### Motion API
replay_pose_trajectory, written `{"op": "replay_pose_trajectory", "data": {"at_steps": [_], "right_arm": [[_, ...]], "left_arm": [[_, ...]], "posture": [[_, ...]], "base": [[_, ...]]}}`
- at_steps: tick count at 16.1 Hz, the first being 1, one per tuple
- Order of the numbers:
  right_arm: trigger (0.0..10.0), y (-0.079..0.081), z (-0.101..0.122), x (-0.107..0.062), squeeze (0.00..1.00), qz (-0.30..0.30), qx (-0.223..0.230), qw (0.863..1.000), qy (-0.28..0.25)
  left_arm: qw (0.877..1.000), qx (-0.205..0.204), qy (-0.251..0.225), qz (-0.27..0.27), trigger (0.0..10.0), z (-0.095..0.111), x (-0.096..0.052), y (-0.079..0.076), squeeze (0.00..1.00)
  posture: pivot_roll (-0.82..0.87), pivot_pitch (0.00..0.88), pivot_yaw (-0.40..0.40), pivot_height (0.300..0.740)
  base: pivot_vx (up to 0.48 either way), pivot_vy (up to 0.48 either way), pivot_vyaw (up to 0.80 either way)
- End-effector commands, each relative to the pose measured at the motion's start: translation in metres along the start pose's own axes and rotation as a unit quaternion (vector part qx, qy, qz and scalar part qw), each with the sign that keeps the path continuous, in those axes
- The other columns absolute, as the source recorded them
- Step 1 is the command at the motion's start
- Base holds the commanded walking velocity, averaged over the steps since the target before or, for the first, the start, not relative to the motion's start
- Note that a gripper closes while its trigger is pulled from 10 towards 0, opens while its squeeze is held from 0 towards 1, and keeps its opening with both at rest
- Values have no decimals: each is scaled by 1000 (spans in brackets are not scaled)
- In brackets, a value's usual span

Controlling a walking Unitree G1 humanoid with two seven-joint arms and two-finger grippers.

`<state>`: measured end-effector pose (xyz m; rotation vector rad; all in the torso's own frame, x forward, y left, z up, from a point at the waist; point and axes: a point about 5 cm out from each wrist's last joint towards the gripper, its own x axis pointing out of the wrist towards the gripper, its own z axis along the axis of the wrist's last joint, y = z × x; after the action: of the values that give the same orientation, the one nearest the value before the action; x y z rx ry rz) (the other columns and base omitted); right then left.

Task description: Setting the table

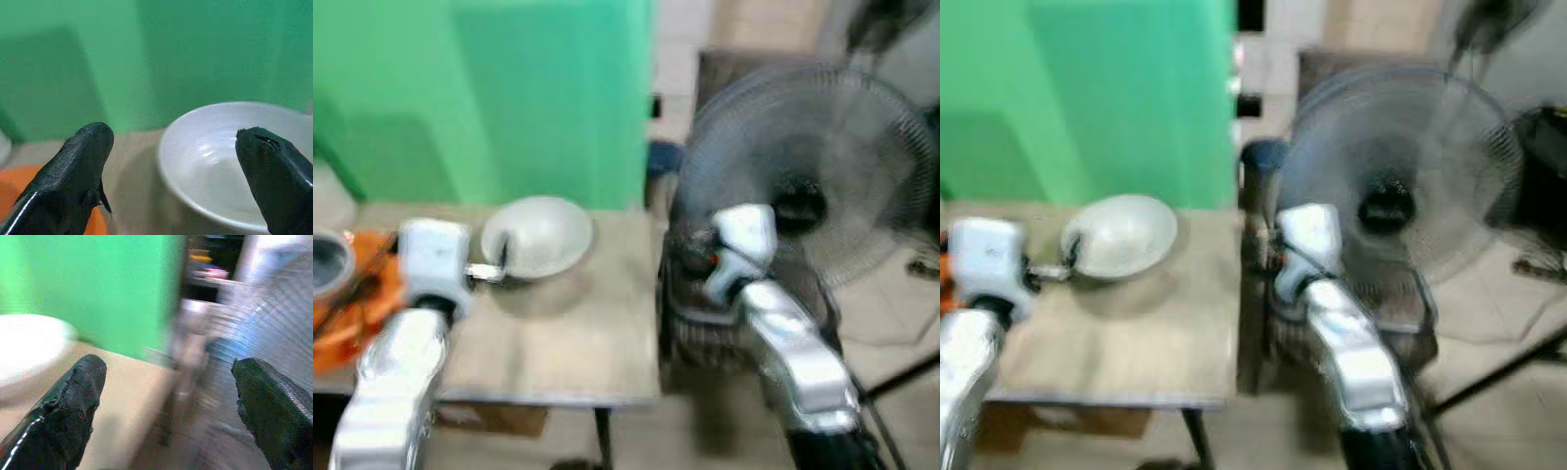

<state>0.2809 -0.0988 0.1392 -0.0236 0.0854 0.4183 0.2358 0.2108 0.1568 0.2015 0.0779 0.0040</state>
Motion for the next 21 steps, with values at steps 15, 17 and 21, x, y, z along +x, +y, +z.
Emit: {"op": "replay_pose_trajectory", "data": {"at_steps": [15, 17, 21], "right_arm": [[10000, -6, -5, -4, 392, 88, 44, 995, 33], [10000, -8, -8, 5, 1000, 71, 125, 987, 78], [10000, -4, -8, 22, 1000, 48, 201, 973, 102]], "left_arm": [[992, 23, -30, -123, 10000, 13, -6, -26, 525], [985, 36, -19, -168, 10000, 10, -12, -22, 522], [979, 49, -5, -198, 10000, 10, -18, -11, 396]], "posture": [[162, 0, 1, 740], [165, 0, 0, 740], [176, 0, 3, 740]], "base": [[26, -128, 160], [0, 0, 0], [0, 0, 0]]}}
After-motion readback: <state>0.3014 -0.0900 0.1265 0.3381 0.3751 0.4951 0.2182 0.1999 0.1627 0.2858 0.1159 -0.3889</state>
